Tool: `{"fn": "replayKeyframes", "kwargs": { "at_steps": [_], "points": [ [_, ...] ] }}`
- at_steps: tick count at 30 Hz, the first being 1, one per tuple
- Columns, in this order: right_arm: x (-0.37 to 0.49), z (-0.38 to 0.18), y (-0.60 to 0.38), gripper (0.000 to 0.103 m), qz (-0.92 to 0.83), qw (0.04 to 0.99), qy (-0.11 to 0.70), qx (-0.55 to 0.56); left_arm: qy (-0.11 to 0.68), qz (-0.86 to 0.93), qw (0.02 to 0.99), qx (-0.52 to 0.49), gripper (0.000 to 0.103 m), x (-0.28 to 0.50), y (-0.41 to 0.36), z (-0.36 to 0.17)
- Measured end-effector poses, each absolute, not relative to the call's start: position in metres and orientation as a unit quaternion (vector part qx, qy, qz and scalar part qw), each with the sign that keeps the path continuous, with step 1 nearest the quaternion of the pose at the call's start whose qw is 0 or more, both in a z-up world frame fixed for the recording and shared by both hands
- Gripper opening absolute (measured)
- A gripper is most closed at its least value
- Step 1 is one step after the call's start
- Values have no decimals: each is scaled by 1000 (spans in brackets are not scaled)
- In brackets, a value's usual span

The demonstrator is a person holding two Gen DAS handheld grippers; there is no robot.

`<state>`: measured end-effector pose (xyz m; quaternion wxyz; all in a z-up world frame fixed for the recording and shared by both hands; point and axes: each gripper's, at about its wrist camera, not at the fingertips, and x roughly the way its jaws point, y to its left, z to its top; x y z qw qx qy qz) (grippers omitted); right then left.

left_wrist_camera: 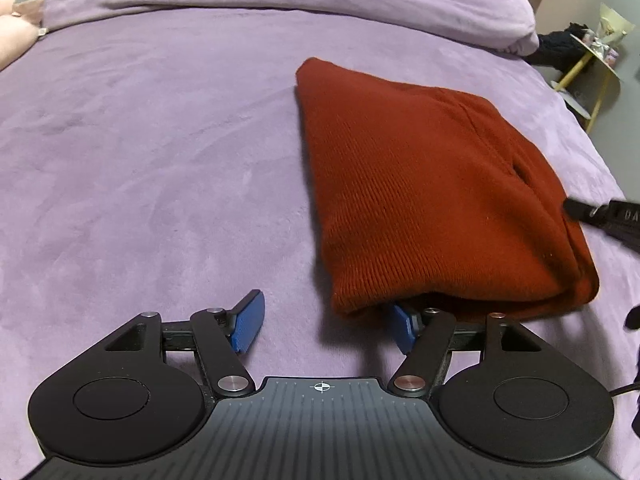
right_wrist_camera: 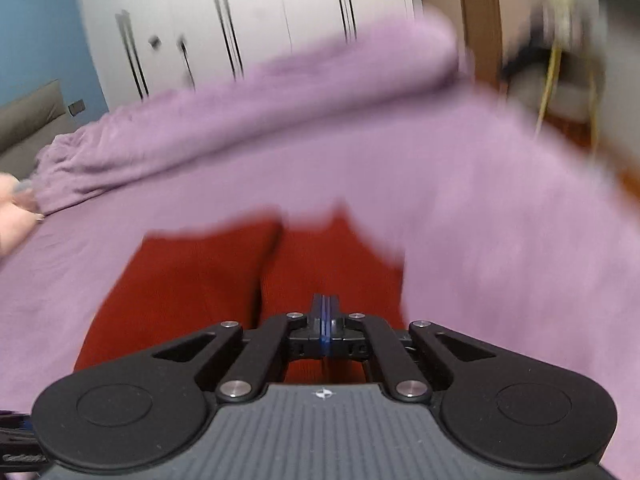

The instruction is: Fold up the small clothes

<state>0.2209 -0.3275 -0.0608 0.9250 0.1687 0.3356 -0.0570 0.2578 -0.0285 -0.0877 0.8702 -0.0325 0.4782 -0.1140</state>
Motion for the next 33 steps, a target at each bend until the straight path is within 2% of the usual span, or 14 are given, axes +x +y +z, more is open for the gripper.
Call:
{"fn": "replayKeyframes", "kwargs": {
  "at_steps": [1, 3, 4, 5, 6, 12, 13, 14, 16, 18, 20, 24, 29, 33],
  "points": [
    [221, -68, -338, 6, -32, 914, 345, 212, 479, -113, 870, -36, 71, 258, -27, -87],
    [220, -76, -356, 36, 16, 891, 347, 294, 481, -112, 869, -44, 71, 260, -23, -86],
    [220, -76, -362, 60, 26, 887, 337, 315, 482, -111, 868, -49, 71, 261, -23, -86],
    [221, -75, -366, 74, 35, 886, 328, 327, 483, -111, 867, -53, 71, 261, -21, -86],
    [225, -75, -369, 75, 40, 884, 324, 334, 482, -110, 868, -56, 71, 259, -20, -85],
    [282, -81, -335, 71, 71, 876, 380, 287, 483, -107, 867, -54, 71, 258, -19, -85],
    [288, -81, -326, 58, 74, 878, 388, 269, 483, -107, 868, -53, 71, 257, -19, -85],
    [294, -82, -319, 50, 76, 881, 391, 255, 483, -107, 868, -52, 71, 258, -20, -85],
    [298, -78, -301, 50, 72, 890, 393, 218, 482, -107, 868, -46, 71, 258, -22, -85],
    [304, -74, -282, 43, 61, 903, 393, 165, 481, -106, 870, -39, 72, 258, -26, -86],
    [302, -68, -264, 21, 50, 916, 385, 100, 481, -105, 870, -37, 72, 258, -29, -86],
    [280, -46, -235, 18, 13, 944, 325, -54, 477, -107, 872, -39, 72, 257, -30, -82],
    [249, -29, -265, 12, -49, 959, 275, -45, 473, -122, 871, -48, 77, 256, -34, -79],
    [254, -62, -305, 10, -107, 935, 338, -7, 484, -126, 865, -41, 77, 257, -45, -83]
  ]
}}
